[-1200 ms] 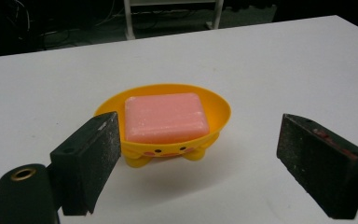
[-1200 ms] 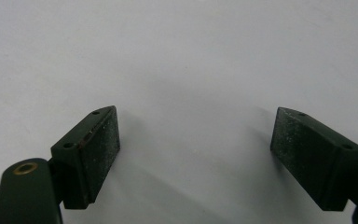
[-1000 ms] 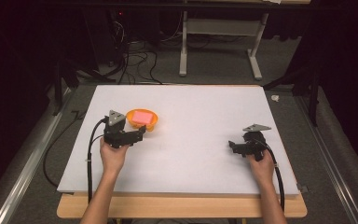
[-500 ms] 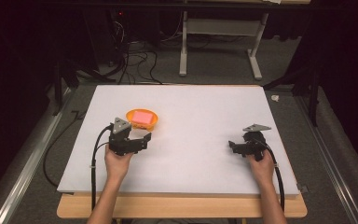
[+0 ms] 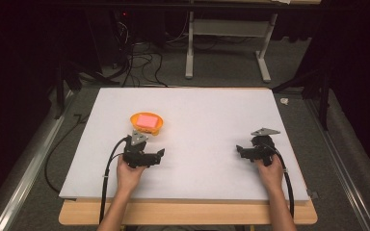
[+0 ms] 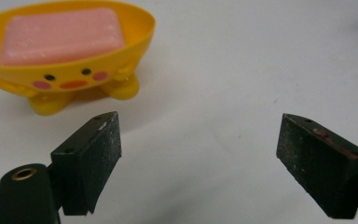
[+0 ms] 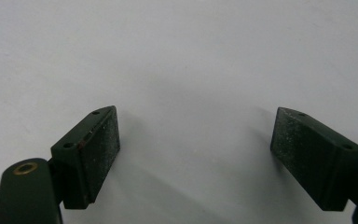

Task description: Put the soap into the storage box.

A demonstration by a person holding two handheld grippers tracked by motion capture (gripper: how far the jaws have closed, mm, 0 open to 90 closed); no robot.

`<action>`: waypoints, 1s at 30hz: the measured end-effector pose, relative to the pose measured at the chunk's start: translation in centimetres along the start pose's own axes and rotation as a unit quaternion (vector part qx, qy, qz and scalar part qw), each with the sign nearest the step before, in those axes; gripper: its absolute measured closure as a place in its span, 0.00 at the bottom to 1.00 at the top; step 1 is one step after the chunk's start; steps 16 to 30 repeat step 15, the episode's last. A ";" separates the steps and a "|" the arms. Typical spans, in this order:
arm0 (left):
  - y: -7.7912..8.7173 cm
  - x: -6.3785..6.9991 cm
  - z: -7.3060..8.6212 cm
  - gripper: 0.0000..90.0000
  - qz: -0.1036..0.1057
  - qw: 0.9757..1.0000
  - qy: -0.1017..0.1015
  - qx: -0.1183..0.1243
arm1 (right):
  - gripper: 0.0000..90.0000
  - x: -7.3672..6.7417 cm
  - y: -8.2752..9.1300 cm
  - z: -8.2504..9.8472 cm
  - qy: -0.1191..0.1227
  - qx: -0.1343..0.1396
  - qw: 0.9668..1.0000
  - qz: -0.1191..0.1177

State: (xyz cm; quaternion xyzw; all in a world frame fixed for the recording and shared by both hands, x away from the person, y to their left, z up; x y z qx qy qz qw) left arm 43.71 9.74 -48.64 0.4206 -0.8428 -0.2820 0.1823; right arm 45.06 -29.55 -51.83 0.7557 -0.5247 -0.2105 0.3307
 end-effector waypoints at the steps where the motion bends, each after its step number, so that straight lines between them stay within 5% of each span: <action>1: -0.3 0.1 0.2 0.16 -0.002 1.000 -0.003 -0.005 | 0.18 0.0 0.0 0.0 0.000 0.000 1.000 0.000; 8: -2.6 0.3 1.9 0.16 -0.002 0.999 -0.001 -0.038 | 0.18 0.0 0.0 0.0 0.000 0.000 1.000 0.000; 10: -3.0 0.6 2.1 0.16 -0.016 0.999 -0.018 -0.048 | 0.18 0.0 0.0 0.0 0.000 0.000 1.000 0.000; 30: -3.1 0.6 2.1 0.16 -0.020 0.999 -0.019 -0.047 | 0.18 0.0 0.0 0.0 0.000 0.001 1.000 0.001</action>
Point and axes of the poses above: each handheld gripper's, and its own axes: y roughly backward along the jaws, z roughly out of its underside, x roughly to its right, the point moved 5 cm from there along -y, roughly forward along the jaws, and after that the axes turned 1 degree about -x, right-handed, at the moved point
